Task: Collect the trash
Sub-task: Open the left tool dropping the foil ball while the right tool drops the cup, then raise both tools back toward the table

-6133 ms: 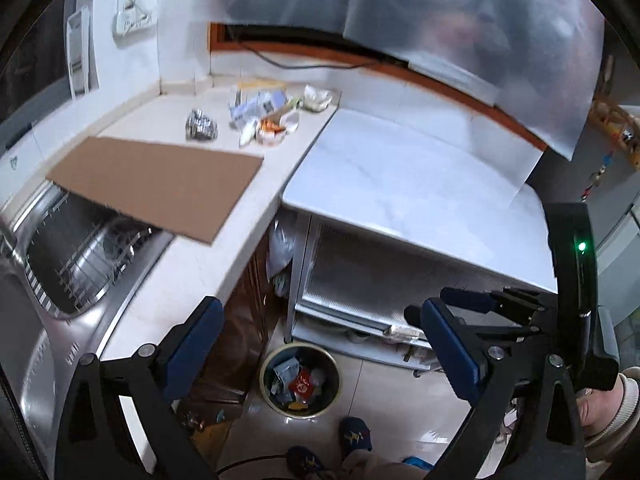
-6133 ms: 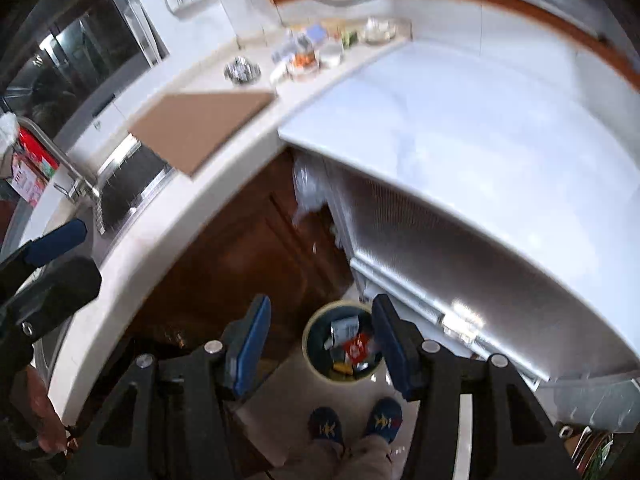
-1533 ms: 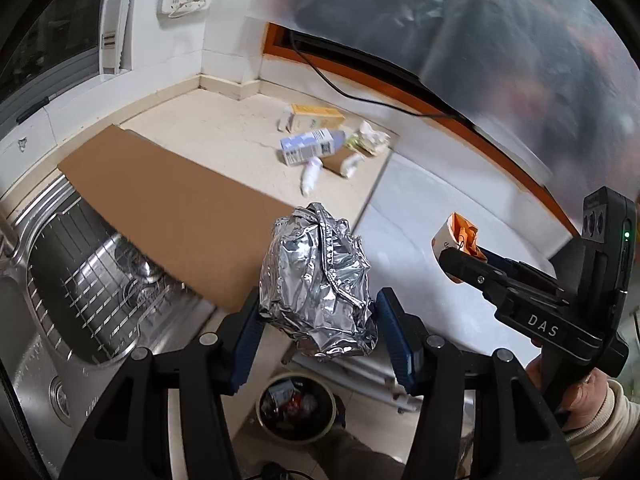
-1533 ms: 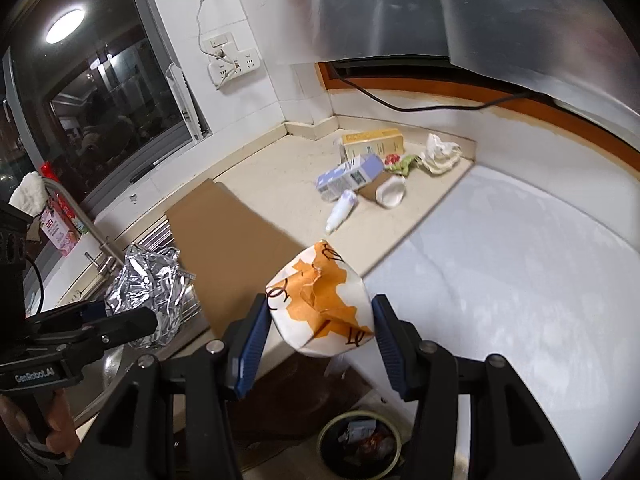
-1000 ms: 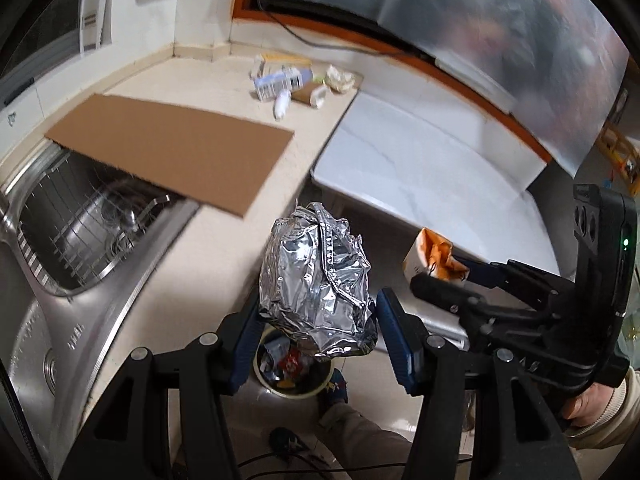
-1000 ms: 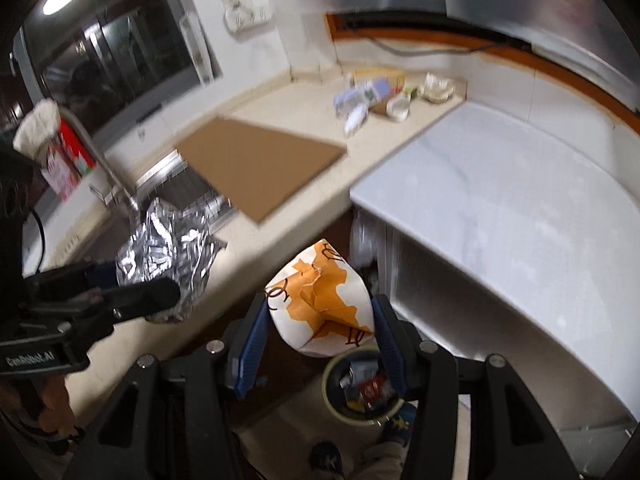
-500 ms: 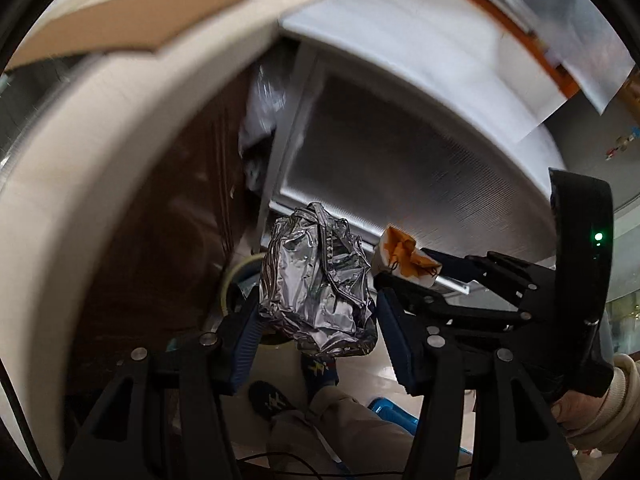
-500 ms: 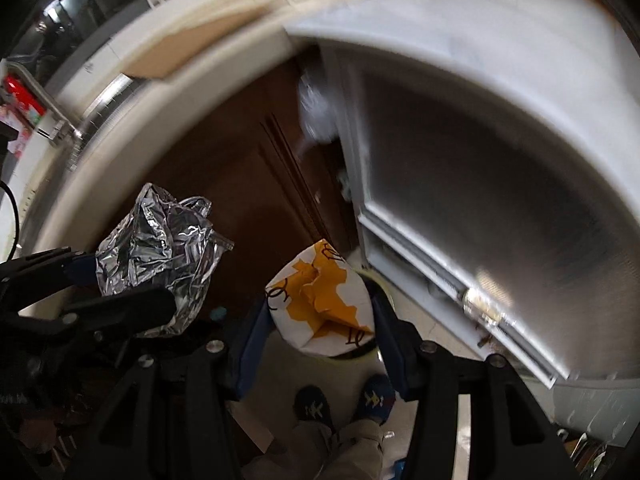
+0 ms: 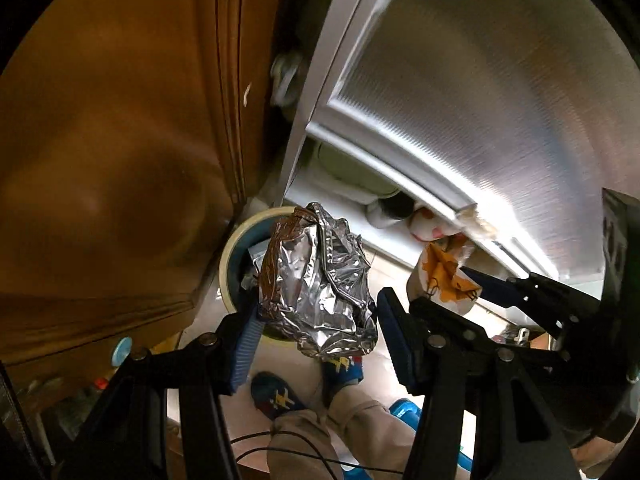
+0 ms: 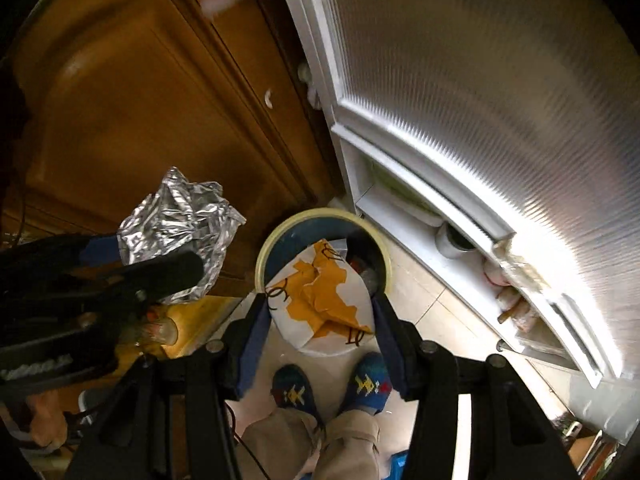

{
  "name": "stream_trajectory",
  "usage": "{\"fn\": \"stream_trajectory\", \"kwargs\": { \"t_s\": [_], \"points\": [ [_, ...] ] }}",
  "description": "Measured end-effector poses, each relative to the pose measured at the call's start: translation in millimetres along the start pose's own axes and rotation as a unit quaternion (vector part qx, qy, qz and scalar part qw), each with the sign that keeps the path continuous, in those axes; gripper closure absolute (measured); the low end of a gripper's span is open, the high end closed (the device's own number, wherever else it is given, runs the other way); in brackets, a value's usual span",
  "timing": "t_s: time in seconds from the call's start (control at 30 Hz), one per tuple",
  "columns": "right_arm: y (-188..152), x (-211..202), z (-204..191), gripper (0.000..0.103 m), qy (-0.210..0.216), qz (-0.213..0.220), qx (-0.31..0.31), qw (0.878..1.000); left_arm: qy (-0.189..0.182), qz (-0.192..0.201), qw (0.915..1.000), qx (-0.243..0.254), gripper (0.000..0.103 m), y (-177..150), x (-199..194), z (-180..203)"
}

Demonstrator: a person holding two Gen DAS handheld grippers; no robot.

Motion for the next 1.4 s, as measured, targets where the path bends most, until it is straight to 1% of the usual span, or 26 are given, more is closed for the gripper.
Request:
{"fn": "stream_trajectory", "kwargs": {
  "t_s": [0.1,0.17,0.2,0.23,0.27,0.33,0.43,0.53,0.57,0.6,0.67,0.87,1.03,1.13,1.23,1.33,1.4],
  "points": [
    [-2,19,1,0.051,0.007,0.001,0.0,1.0,0.003,-0.006,1.0,-0.004,0.048,0,20,-12],
    [-2,30,1,0.051,0.013,0.003,0.001,1.0,0.015,-0.008,0.9999,0.0,0.048,-1,32,-19],
    [-2,33,1,0.051,0.016,0.003,0.001,1.0,0.021,-0.009,0.9997,0.003,0.046,0,36,-20],
    [-2,37,-1,0.051,0.019,0.004,0.001,1.0,0.025,-0.011,0.9996,0.007,0.04,0,40,-23],
    [-2,41,0,0.05,0.019,0.005,0.001,1.0,0.03,-0.011,0.9995,0.008,0.036,-1,41,-25],
    [-2,49,0,0.05,0.018,0.003,0.0,1.0,0.033,-0.01,0.9994,0.003,0.02,-1,42,-31],
    [-1,57,-3,0.05,0.018,-0.004,0.0,1.0,0.043,-0.007,0.9991,-0.001,0.011,2,41,-39],
    [-1,59,-7,0.049,0.024,-0.004,-0.004,1.0,0.051,-0.01,0.9986,0.0,0.011,1,39,-44],
    [-1,59,-10,0.046,0.028,-0.004,-0.006,1.0,0.052,-0.01,0.9986,0.0,0.011,1,38,-45],
    [0,57,-11,0.041,0.028,-0.003,-0.01,1.0,0.054,-0.009,0.9985,0.003,0.011,1,35,-46],
    [1,55,-16,0.037,0.027,0.0,-0.019,0.999,0.057,-0.006,0.9983,0.007,0.011,1,31,-45],
    [2,48,-20,0.037,0.018,-0.002,-0.025,1.0,0.063,0.001,0.998,0.0,0.011,2,18,-45],
    [0,35,-12,0.037,0.005,-0.014,-0.012,1.0,0.069,0.002,0.9976,-0.002,0.011,5,1,-40],
    [2,20,-8,0.037,-0.004,-0.018,-0.006,1.0,0.07,0.0,0.9975,0.006,0.011,8,-16,-32],
    [8,-4,-8,0.037,-0.007,-0.016,-0.001,1.0,0.066,0.001,0.9977,0.015,0.01,10,-37,-22],
    [18,-33,-11,0.037,-0.008,-0.008,0.0,1.0,0.06,0.006,0.9979,0.025,0.006,15,-66,-8],
    [26,-54,-13,0.037,-0.01,-0.001,-0.001,1.0,0.05,0.015,0.9982,0.03,0.006,21,-90,2]
  ]
}}
Point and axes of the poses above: each gripper's, at about its wrist camera, not at the fingertips, and x roughly the way its jaws point, z to its right, y to its top, the point moved 8 cm from there along x, roughly the way its jaws point, and after that the axes turned 9 degrees about z, right-handed, at the moved point
